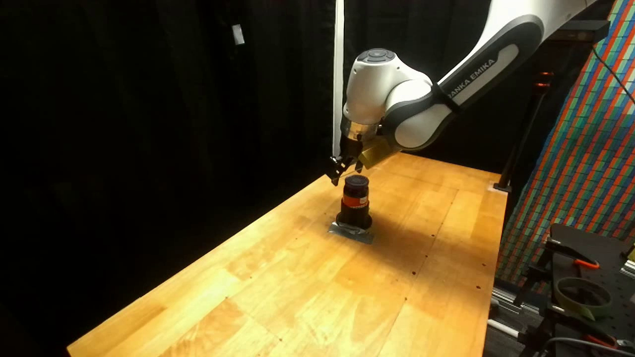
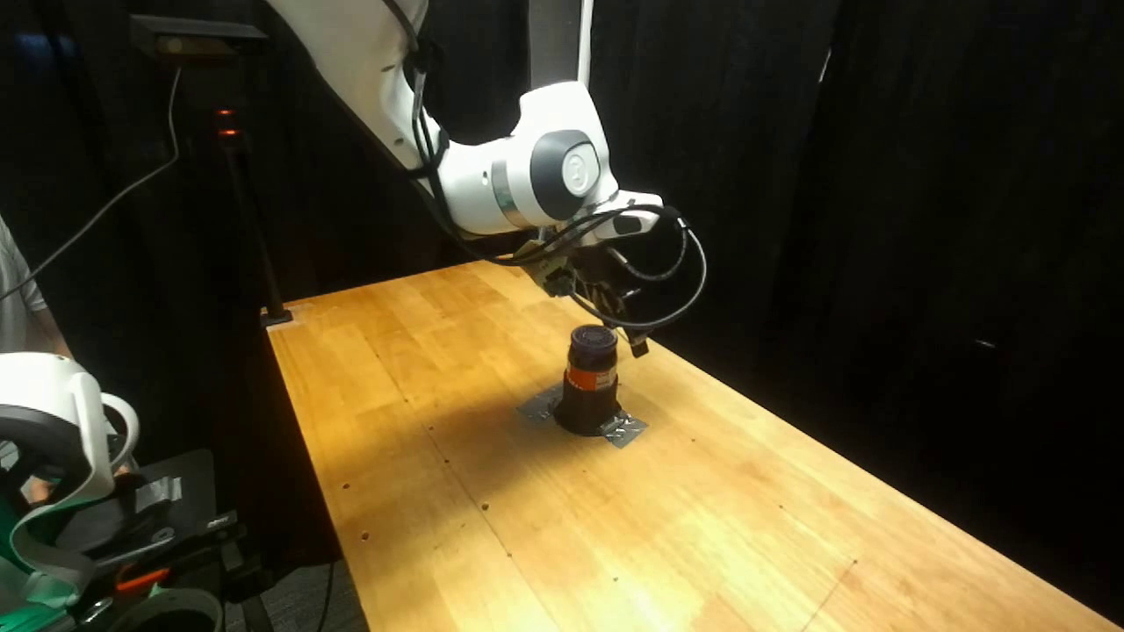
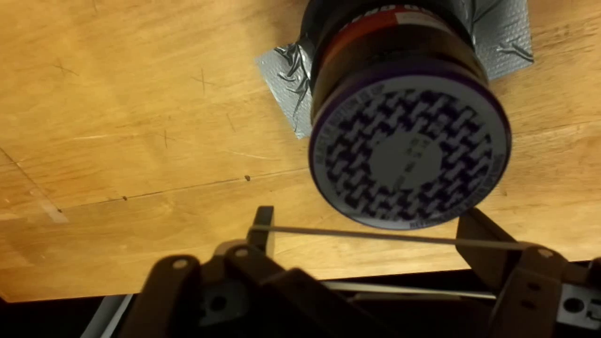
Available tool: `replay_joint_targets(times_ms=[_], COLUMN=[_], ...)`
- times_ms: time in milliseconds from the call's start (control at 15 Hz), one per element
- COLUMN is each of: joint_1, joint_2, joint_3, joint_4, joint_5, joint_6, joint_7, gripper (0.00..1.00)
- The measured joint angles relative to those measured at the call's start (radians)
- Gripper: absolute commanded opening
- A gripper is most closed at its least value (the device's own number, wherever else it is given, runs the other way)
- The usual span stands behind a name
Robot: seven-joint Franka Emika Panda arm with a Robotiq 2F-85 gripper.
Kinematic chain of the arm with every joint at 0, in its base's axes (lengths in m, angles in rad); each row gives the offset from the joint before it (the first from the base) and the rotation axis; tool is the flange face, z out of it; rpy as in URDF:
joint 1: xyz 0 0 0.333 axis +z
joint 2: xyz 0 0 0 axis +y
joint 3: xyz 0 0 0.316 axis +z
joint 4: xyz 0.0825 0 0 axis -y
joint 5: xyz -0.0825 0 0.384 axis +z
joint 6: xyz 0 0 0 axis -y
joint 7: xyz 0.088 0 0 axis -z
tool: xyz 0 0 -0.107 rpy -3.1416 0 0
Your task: Put the rubber band on the cup
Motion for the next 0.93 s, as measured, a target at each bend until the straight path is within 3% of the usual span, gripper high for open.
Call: replay_joint_targets(times_ms=[467, 933], joint_1=[-0.001, 0.000], joint_2=[0.050, 0.049], joint_3=[-0.007, 0.003], joint_4=[0.023, 0.074], joint_5=[0.079, 0.171], joint_6=[-0.027, -0.186], joint_7=[-0.025, -0.055], gripper=[1.00, 1.00])
